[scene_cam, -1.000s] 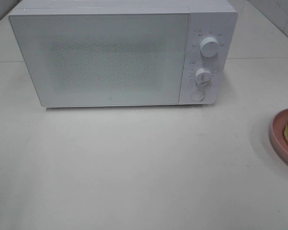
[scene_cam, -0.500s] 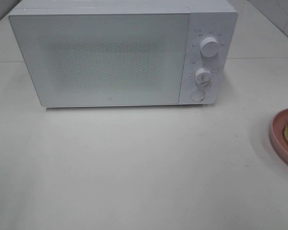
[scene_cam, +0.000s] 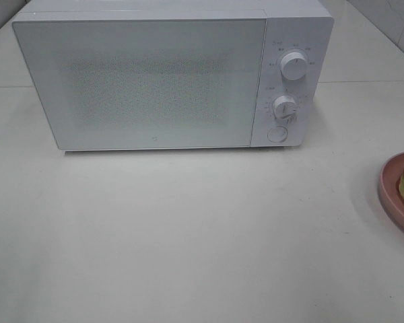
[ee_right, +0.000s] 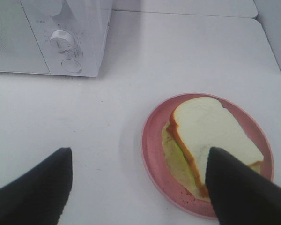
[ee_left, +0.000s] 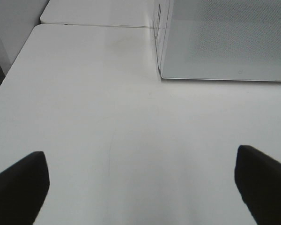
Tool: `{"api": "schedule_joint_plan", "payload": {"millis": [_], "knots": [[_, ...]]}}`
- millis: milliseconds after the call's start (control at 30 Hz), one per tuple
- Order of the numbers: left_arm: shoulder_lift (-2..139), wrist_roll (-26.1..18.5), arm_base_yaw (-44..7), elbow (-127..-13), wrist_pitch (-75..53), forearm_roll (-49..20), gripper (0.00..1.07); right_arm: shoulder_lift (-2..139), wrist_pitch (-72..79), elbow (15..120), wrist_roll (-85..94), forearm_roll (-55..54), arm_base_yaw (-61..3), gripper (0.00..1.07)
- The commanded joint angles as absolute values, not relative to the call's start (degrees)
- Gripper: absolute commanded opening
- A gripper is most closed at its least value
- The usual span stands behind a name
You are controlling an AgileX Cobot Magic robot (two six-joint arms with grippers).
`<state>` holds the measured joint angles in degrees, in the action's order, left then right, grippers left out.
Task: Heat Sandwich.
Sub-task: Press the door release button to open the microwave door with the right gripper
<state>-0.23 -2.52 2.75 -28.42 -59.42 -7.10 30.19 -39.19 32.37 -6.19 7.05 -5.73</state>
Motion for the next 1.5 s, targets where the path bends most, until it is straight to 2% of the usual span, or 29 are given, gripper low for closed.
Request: {"api": "schedule_joint_plan", "payload": {"millis": [33, 600, 1100, 1500], "knots": [[-1.89, -2.06, 2.52, -28.30, -59.24, -7.16, 1.01, 33.69, -35.41, 32.66, -5.84, 7.16, -5.44, 0.76], [-1.89, -2.06, 2.52, -28.30, -59.24, -7.16, 1.01, 48.76, -21.60, 32.66, -5.79, 7.16, -5.44, 0.76], [-1.89, -2.06, 2.52, -28.30, -59.24, -7.16, 1.01, 62.57, 0.00, 32.60, -6.65, 7.16, -5.44, 0.76], [-1.89, -2.06, 2.52, -28.30, -59.24, -7.16, 1.01, 69.79, 32.54, 22.92, -5.27, 6.82, -5.44, 0.76]]}}
